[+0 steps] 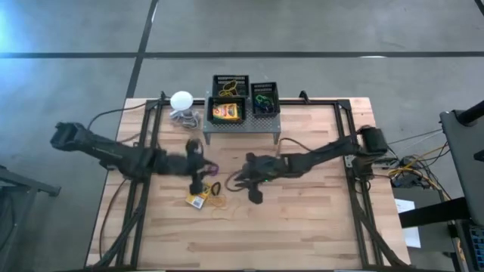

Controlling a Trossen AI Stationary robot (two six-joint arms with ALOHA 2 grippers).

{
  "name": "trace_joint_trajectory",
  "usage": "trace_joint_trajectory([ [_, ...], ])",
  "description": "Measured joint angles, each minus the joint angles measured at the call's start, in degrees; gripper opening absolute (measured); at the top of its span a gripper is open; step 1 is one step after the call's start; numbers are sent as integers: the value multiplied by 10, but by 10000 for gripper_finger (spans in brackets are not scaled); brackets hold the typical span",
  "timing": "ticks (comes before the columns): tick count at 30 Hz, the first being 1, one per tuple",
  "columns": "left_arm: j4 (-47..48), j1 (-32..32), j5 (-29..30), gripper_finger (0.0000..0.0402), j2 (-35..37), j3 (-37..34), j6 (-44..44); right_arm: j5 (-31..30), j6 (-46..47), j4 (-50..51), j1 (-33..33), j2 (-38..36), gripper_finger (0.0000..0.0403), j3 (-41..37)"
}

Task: Pick & Place Office Desk Supplies
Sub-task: Put the black spring keychain into the right black bin on the shelf

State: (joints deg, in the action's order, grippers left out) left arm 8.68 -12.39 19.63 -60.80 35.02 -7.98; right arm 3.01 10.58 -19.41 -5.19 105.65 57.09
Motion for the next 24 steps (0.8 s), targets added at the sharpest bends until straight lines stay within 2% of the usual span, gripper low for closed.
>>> trace_joint_trajectory([
  [2, 2, -44, 64, 125, 0, -35, -67, 20, -13, 23, 10, 39, 118, 38],
  [4, 29, -79, 104, 125, 0, -61, -148, 22, -37, 50, 20, 76, 136, 82],
  [10, 48, -136, 113, 125, 7, -132, -342, 37, -134, 152, 42, 183, 166, 230],
  [13, 44, -145, 119, 126, 7, -166, -411, 81, -171, 201, 47, 224, 171, 299],
  [17, 37, -146, 134, 126, 6, -197, -470, 153, -198, 254, 56, 268, 169, 382],
  [24, -3, -146, 155, 126, 4, -212, -484, 164, -241, 385, 68, 322, 148, 492],
])
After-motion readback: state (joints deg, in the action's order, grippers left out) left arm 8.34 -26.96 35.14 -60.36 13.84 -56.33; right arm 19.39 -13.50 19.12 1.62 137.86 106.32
